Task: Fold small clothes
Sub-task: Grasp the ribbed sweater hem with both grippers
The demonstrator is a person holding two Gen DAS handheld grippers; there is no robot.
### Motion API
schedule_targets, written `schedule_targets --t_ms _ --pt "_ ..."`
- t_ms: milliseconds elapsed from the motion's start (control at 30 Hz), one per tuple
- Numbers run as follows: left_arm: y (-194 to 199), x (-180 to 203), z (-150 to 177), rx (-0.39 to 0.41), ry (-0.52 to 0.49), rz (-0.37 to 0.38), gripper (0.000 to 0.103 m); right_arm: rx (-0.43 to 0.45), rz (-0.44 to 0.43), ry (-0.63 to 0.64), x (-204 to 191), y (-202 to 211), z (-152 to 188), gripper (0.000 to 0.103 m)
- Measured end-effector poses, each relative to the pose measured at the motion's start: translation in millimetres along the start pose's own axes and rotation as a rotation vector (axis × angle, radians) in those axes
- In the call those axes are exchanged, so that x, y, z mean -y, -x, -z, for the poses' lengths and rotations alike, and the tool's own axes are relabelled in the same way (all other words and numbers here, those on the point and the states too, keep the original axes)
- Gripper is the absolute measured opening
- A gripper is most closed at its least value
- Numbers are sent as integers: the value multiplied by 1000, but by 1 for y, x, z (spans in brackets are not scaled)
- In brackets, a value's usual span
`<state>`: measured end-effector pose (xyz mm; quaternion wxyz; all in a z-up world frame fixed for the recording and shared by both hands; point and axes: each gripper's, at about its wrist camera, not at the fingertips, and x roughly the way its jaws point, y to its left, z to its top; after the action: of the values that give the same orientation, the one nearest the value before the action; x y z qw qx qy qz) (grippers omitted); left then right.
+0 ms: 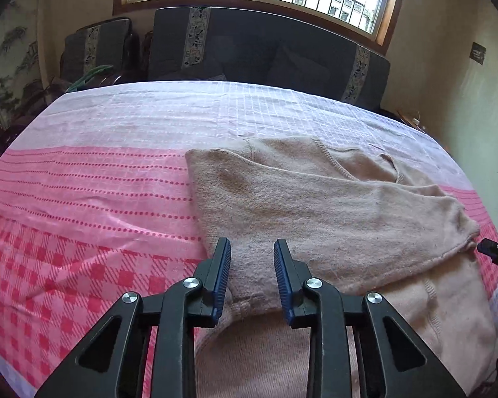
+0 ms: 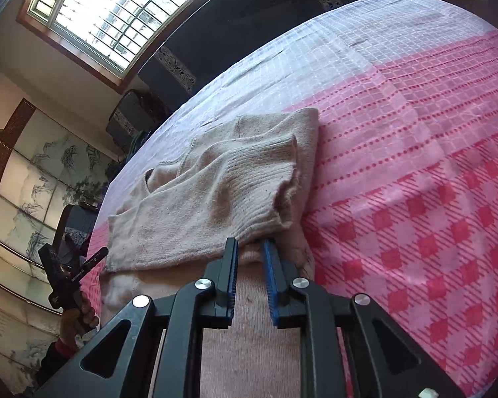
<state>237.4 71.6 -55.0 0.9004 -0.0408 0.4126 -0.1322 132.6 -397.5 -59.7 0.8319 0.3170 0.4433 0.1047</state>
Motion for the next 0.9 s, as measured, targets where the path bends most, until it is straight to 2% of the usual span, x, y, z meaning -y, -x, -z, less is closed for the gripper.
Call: schedule_targets --t_ms 67,133,167,233,400,500,600,700,900 --pt "28 -1 17 8 11 51 30 -18 -28 9 7 24 20 28" --pt "57 -2 42 2 21 115 39 -49 -49 32 15 44 44 36" --pt "69 -2 56 -10 18 134 47 -56 -52 44 16 54 58 42" --pt "91 -3 85 -29 16 160 49 -65 -42 60 19 70 83 48" --pt "139 -13 148 -43 25 202 49 -83 -39 73 23 93 136 48" --pt "152 -20 180 -67 37 193 49 -69 -35 87 25 97 157 47" --pt "158 -25 199 -108 76 247 49 -72 -82 77 24 99 171 48" --pt "164 -26 214 -99 77 273 49 -50 -120 97 20 96 181 48" --pt "165 -32 223 -104 172 395 49 -48 -204 74 17 91 189 46"
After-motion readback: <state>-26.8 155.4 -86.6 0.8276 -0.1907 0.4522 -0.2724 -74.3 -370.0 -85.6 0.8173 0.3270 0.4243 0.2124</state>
